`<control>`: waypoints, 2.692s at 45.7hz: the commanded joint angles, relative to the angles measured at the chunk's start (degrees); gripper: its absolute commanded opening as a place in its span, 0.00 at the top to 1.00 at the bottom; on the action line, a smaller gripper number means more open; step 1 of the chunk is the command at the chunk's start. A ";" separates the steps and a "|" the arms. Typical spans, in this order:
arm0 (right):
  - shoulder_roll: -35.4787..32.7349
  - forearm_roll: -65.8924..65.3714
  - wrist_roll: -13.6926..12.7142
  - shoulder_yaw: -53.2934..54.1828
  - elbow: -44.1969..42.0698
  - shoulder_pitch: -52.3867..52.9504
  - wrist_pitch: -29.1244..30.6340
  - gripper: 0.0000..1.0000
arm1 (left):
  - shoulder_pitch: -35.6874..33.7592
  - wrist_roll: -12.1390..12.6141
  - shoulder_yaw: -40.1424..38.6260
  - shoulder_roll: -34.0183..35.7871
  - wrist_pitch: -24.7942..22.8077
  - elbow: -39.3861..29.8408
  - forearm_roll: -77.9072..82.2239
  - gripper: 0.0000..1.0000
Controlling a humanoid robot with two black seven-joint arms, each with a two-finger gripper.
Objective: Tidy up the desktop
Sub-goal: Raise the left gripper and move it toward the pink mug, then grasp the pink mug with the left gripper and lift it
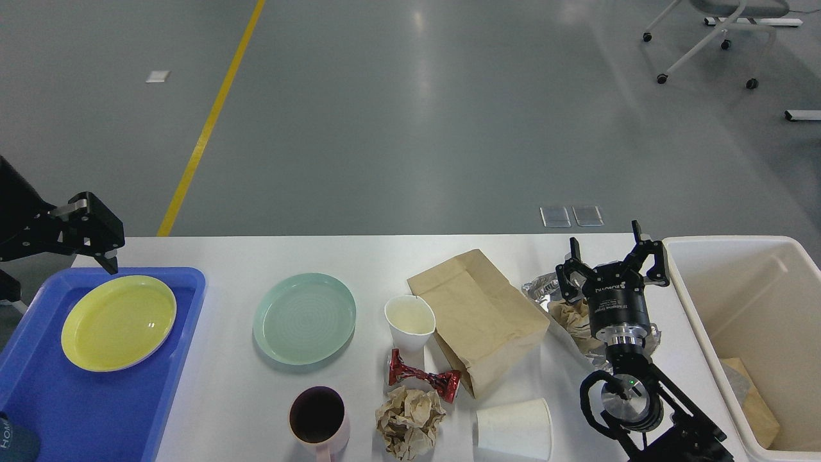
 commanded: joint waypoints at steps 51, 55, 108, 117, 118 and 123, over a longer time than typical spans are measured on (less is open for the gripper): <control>0.00 0.00 0.01 0.02 0.00 0.00 0.03 0.00 | -1.68 -5.47 -14.47 -10.78 -8.12 1.74 -4.57 0.04; 0.00 0.00 0.01 0.02 0.00 0.00 -0.05 0.00 | 6.14 -4.77 -16.76 -10.78 -1.19 1.92 -4.04 0.04; 0.00 0.00 0.01 0.02 0.00 0.00 -0.06 0.00 | 48.34 -3.53 -30.47 -17.98 35.65 5.43 -3.69 0.10; 0.00 0.00 0.01 0.02 0.00 0.00 0.03 0.00 | 51.16 -3.53 -30.56 -19.65 38.03 7.45 -3.95 0.11; 0.00 0.00 0.01 0.02 0.00 0.00 0.03 0.00 | 51.24 -3.53 -30.56 -19.65 38.03 7.45 -4.13 0.11; 0.00 0.00 0.01 0.02 0.00 0.00 -0.06 0.00 | 51.24 -3.53 -29.86 -19.65 38.38 7.45 -4.30 0.18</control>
